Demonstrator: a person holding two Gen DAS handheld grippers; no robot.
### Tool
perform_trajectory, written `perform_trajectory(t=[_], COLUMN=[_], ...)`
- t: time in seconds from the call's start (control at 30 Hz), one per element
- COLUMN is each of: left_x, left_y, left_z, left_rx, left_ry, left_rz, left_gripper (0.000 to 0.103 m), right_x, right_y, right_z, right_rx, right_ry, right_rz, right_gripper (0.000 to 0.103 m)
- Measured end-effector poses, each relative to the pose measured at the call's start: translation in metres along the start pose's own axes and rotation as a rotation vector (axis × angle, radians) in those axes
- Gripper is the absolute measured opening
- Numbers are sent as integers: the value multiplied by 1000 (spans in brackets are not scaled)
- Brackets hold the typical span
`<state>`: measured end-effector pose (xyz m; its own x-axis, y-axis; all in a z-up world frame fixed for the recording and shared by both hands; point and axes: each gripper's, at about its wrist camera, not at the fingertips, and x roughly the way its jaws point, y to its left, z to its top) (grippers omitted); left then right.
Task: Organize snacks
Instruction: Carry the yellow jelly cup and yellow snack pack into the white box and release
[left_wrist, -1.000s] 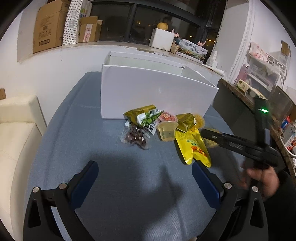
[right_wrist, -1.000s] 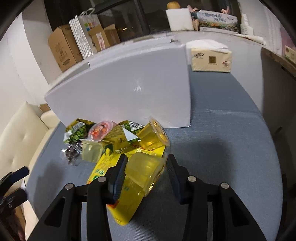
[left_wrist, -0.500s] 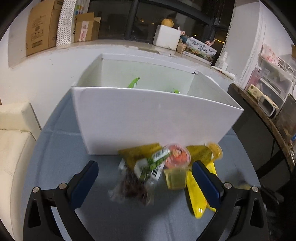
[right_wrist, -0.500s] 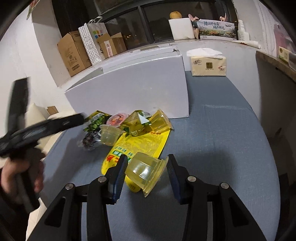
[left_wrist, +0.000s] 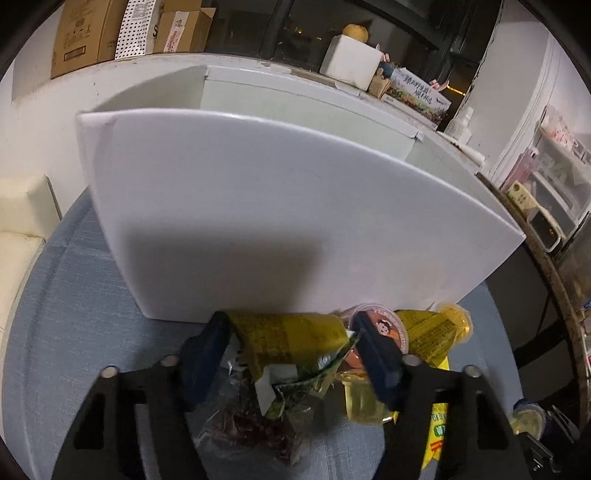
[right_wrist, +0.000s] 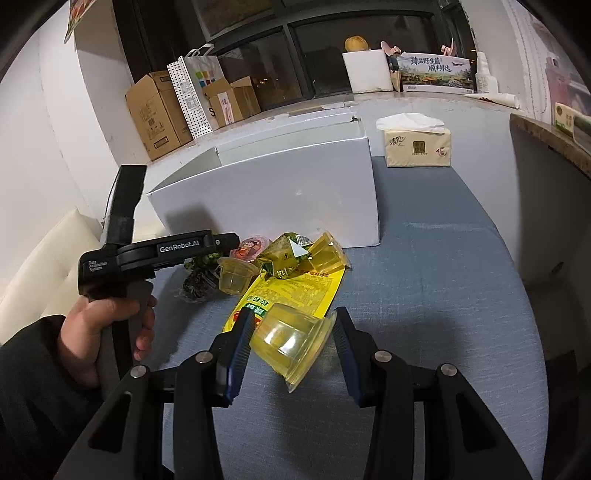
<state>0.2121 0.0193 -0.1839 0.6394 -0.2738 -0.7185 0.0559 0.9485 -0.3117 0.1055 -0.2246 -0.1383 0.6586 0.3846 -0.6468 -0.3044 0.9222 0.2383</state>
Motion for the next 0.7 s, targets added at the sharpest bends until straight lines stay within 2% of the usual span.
perform_trajectory(t=[0.17, 0.47, 0.7], left_x=[-29, -108, -152], left_y=[-3, -20, -29], left_z=[-11, -43, -35], left_rx=[55, 175, 233], left_ry=[-39, -158, -251], left_rz=[-27, -79, -84], left_gripper=[65, 65, 65], right_x=[-2, -11, -23], right_y=[7, 22, 36], right_z=[2, 10, 28], right_rx=[-14, -33, -73], right_ry=[-9, -47, -103], right_rz=[11, 28, 37], right_gripper=[47, 47, 47])
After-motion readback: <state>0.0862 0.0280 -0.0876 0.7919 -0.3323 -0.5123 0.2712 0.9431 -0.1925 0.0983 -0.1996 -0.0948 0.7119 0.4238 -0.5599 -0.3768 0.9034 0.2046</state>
